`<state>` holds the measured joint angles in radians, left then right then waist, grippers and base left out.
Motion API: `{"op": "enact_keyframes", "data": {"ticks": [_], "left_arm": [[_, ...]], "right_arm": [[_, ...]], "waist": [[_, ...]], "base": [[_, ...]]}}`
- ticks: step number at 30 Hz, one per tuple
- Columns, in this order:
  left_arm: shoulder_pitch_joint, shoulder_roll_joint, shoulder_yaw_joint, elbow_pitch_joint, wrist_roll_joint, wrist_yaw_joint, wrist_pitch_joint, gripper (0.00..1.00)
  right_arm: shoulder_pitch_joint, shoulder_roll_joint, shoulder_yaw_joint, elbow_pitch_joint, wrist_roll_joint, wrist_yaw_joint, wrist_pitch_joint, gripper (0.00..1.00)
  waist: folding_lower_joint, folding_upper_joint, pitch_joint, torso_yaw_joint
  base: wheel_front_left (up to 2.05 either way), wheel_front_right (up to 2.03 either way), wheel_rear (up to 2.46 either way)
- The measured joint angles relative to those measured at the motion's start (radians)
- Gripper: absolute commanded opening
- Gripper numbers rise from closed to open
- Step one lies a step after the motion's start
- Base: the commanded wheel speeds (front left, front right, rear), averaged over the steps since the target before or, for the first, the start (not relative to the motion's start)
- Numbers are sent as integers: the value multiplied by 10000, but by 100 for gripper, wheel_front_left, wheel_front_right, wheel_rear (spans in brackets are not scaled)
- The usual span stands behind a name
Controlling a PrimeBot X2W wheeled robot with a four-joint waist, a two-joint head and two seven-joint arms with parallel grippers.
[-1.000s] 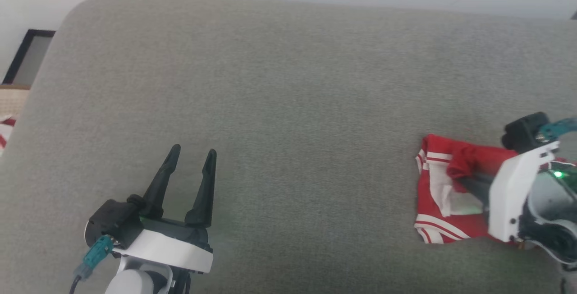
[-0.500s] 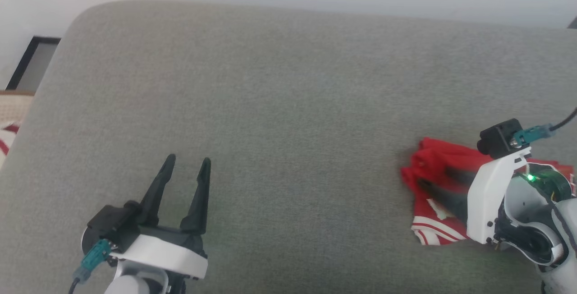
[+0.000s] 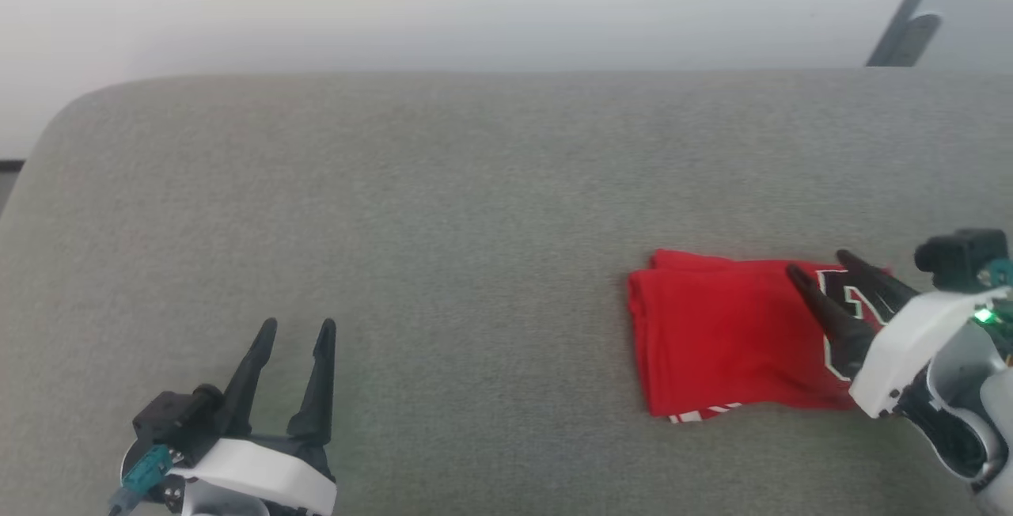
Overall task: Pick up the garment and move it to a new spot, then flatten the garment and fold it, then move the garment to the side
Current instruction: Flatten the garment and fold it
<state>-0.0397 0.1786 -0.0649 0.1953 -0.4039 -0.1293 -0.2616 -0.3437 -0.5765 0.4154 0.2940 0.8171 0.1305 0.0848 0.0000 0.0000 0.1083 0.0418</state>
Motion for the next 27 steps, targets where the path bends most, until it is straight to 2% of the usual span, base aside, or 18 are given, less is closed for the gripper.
{"op": "enact_keyframes", "data": {"ticks": [7, 10, 17, 24, 27], "left_arm": [[268, -8, 345, 276, 19, 0, 0, 100], [544, -10, 401, 203, 90, 0, 0, 100], [1194, -23, 696, -270, 297, 0, 0, 100], [1911, -184, 995, -1047, 541, 0, 0, 100], [2222, -255, 1066, -1348, 619, 0, 0, 100]], "right_arm": [[58, 56, 282, 1057, -562, 0, -2391, 100], [341, 75, 163, 1223, -901, 0, -3032, 100], [1156, 343, -1005, 878, -1549, 0, -3404, 100], [2499, 1039, -3003, -403, -2435, 0, -3459, 100], [3125, 1336, -3561, -968, -2723, 0, -3459, 100]], "waist": [[0, 0, -477, -441], [0, 0, -705, -505], [0, 0, -1039, -457], [0, 0, -1218, -276], [1, 0, -1250, -224]], "base": [[0, 0, 0], [0, 0, 0], [0, 0, 0], [0, 0, 0], [0, 0, 0]]}}
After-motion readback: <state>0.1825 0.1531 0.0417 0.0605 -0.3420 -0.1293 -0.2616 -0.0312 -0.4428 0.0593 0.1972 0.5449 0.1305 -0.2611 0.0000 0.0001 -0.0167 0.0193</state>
